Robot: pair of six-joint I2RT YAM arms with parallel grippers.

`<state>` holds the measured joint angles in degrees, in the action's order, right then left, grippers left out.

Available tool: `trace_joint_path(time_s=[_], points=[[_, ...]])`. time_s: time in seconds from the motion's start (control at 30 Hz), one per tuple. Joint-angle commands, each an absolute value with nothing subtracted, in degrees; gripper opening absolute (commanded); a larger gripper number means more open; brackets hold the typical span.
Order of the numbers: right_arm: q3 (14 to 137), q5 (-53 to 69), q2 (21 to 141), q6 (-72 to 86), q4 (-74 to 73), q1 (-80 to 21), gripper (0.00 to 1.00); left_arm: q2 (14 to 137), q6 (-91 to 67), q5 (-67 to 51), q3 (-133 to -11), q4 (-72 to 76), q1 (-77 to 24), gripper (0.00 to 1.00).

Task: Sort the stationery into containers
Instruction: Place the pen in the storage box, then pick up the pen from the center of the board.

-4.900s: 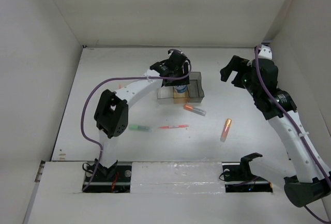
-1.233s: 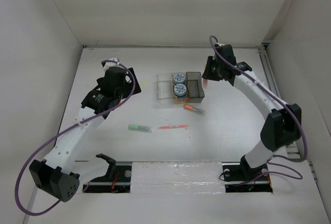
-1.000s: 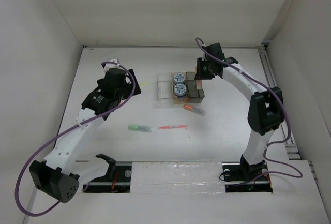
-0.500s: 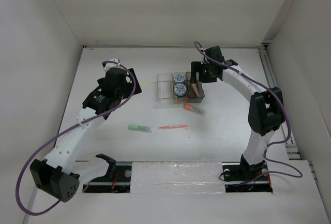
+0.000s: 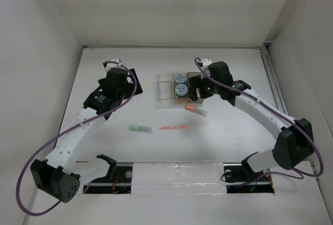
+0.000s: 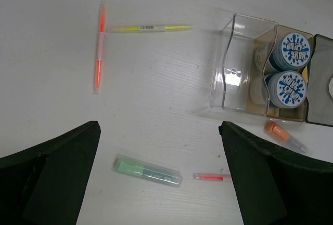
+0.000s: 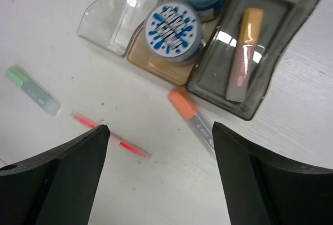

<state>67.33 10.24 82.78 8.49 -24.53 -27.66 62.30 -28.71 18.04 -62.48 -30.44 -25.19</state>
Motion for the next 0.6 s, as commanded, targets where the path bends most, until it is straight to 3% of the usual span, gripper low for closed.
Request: trace_joint_path(time_s=[0.0,0.27,0.57], points=[[61.11,6.69,80.78,7.91,-18.29,-30.67,0.84,62.05,-28.04,17.67,-62.23,-29.36,-25.31,1.0],[50.19,2.99,71.28,7.66,-9.76,-33.22,0.8,61.53,-26.98,16.61,-62.23,-28.31,-25.31,1.0],[52.73,7.56,82.0,1.41,-10.28,-33.75,0.85,61.52,-26.46,16.0,-61.7,-28.3,-25.31,1.0]])
